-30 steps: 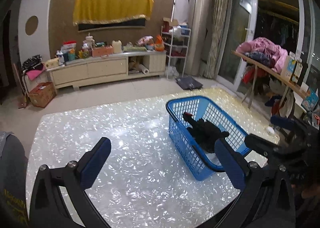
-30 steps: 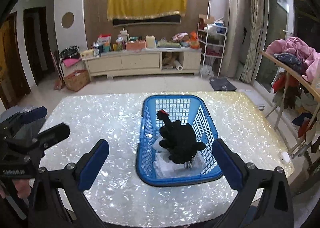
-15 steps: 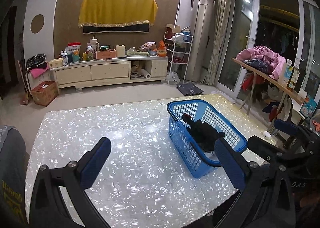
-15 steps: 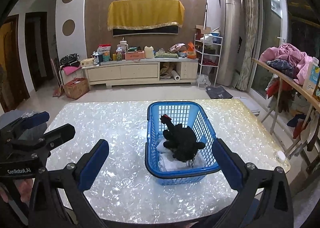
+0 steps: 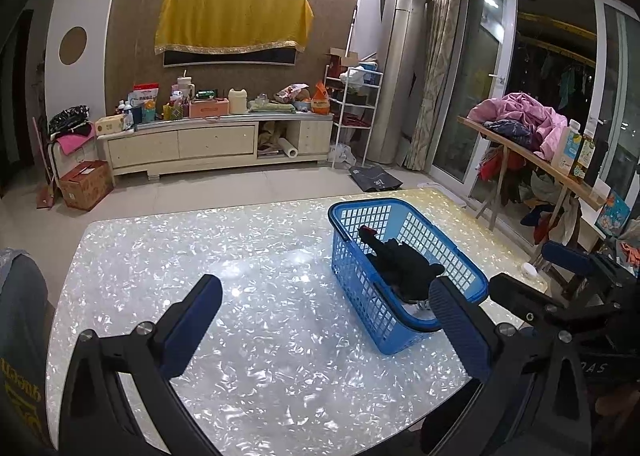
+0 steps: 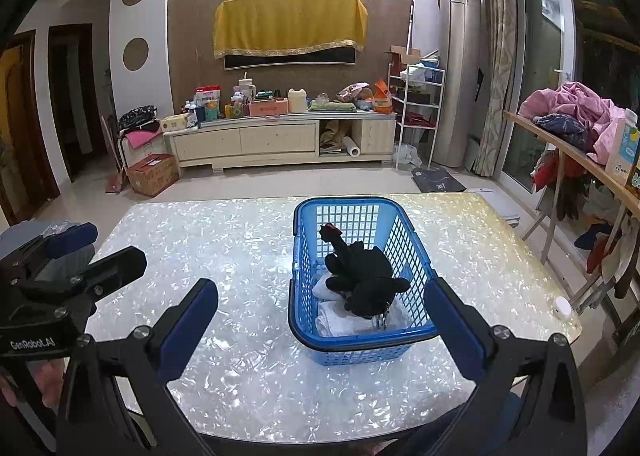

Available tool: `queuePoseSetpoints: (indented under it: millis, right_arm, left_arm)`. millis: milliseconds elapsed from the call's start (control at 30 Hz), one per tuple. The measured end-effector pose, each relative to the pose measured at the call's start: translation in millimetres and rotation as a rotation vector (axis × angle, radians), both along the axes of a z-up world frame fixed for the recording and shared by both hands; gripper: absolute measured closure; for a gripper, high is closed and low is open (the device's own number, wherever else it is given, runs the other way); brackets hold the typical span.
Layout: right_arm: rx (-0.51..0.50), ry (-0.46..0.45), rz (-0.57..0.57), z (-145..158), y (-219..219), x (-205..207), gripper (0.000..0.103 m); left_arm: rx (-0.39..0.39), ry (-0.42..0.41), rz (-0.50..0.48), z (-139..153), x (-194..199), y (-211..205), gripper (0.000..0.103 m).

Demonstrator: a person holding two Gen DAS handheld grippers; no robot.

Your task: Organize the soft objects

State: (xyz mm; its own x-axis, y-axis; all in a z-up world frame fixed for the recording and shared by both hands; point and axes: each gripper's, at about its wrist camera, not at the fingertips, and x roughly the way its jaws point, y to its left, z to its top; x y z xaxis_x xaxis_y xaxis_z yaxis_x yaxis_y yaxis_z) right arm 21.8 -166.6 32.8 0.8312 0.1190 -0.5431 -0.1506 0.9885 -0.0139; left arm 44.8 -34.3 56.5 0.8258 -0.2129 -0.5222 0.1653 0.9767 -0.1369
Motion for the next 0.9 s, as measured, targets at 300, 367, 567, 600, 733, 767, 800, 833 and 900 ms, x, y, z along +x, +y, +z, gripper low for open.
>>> queuePoseSetpoints:
  millis: [300, 367, 567, 600, 733, 767, 800, 833, 900]
  right_arm:
    - [-0.005, -0.002, -0.005, 1.2, 0.7, -2.2, 0.000]
    - [-0.006, 0.001, -0.006, 1.4, 0.7, -3.0, 0.000]
    - [-0.005, -0.003, -0.004, 3.0, -0.1, -4.8, 0.000]
    - [-0.005, -0.004, -0.006, 3.1, 0.2, -5.5, 0.000]
    - [-0.002, -0.006, -0.006, 4.2, -0.5, -7.9, 0.000]
    - [-0.003, -0.006, -0.006, 4.3, -0.4, -7.9, 0.000]
    - [-0.004, -0.006, -0.006, 4.1, -0.2, -7.7, 0.000]
    - [-0.003, -0.006, -0.007, 3.8, 0.3, -7.1, 0.000]
    - [-0.002, -0.006, -0.006, 3.7, 0.0, -7.1, 0.000]
  left_arm:
    - [-0.012, -0.017, -0.025, -0.1, -4.5, -3.3, 0.000]
    - [-0.007, -0.014, -0.027, 0.4, -4.6, -4.3, 0.000]
    - [-0.004, -0.011, -0.036, 2.0, -4.8, -7.0, 0.000]
    - [-0.004, -0.012, -0.037, 2.4, -5.1, -7.0, 0.000]
    - [-0.001, -0.018, -0.035, 3.4, -7.2, -8.4, 0.000]
    - [-0.001, -0.018, -0.037, 3.5, -7.4, -8.5, 0.000]
    - [-0.002, -0.017, -0.040, 3.5, -7.6, -8.7, 0.000]
    - [-0.002, -0.017, -0.041, 3.8, -7.7, -8.9, 0.000]
    - [0.000, -0.019, -0.038, 4.1, -7.8, -9.1, 0.000]
